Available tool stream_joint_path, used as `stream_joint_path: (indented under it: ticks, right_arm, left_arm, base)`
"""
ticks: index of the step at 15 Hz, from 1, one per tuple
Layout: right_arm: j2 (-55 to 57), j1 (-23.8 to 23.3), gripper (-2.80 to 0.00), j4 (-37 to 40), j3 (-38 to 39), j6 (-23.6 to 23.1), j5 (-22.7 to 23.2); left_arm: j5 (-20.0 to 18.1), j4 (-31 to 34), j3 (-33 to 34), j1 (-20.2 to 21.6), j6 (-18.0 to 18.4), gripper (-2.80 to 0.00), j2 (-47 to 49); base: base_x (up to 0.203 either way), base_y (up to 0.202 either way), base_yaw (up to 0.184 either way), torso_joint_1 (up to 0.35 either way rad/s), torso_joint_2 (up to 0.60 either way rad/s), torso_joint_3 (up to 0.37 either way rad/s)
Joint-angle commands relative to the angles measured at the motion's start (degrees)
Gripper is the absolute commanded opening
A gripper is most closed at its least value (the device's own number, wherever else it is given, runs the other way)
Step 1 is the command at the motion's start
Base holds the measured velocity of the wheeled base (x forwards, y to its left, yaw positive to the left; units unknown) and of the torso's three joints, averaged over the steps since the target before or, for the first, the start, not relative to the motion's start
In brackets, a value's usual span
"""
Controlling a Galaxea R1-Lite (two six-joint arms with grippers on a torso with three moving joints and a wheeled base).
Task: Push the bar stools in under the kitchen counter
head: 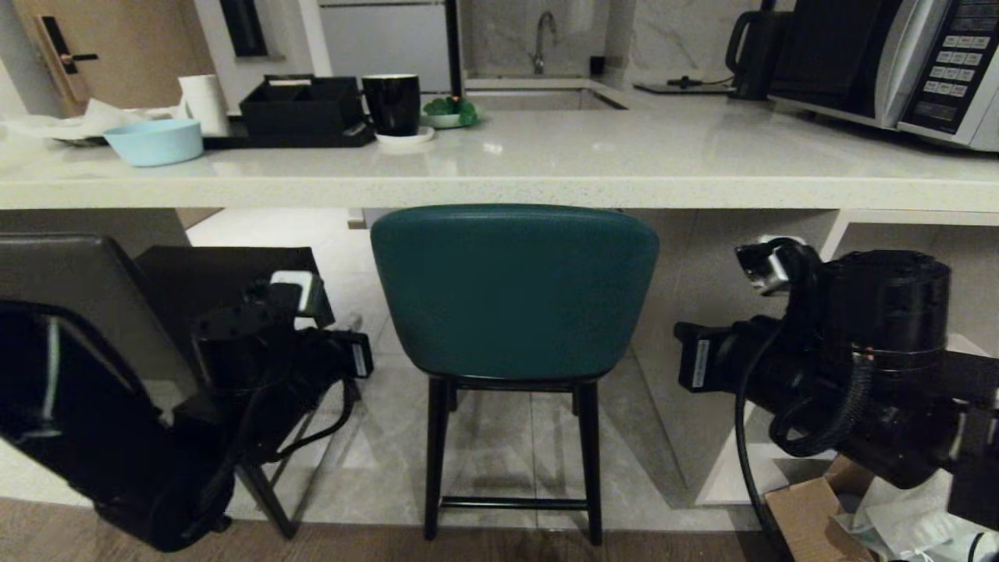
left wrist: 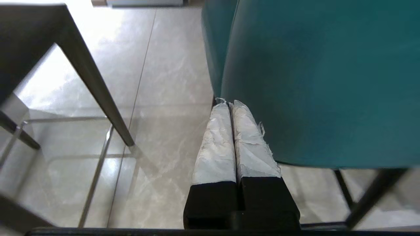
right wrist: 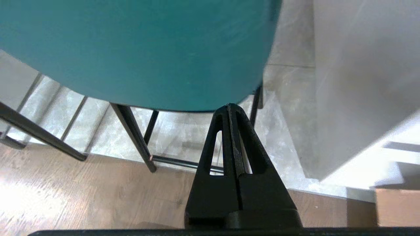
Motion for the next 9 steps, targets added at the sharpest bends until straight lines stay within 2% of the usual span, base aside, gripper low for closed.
stream_joint_path:
  ticks: [1,4,8,9]
  right_arm:
    - [-10.8,-1.5,-2.80,1.9,3.1,-0.1,-0.2]
    - [-25.0,-7.5,-2.80,6.9,8.6,-0.7,-0.5]
    - [-46.9,-17.1,-2.80,22.6,11.9,-2.9,-0.4]
    - [-50.6,-22.2,-2.80,26.4,12.0,-3.6,-0.4]
  left_arm:
    - [2.0,3.5,4.6,0.0,-0.1,-2.80,-16.8]
    - [8.7,11.7,9.4,2.9,-0.2,-2.80,-32.8]
    - [12.0,24.3,12.6,7.6,0.3,-2.80,-53.0]
    - [12.4,28.8,12.8,8.1,0.4,-2.80,-58.6]
  base:
    - [0.000,0.000,0.000,0.000,0.00,0.000]
    - [0.000,0.000,0.000,0.000,0.00,0.000]
    - [0.000,0.000,0.000,0.000,0.00,0.000]
    - [0.000,0.000,0.000,0.000,0.00,0.000]
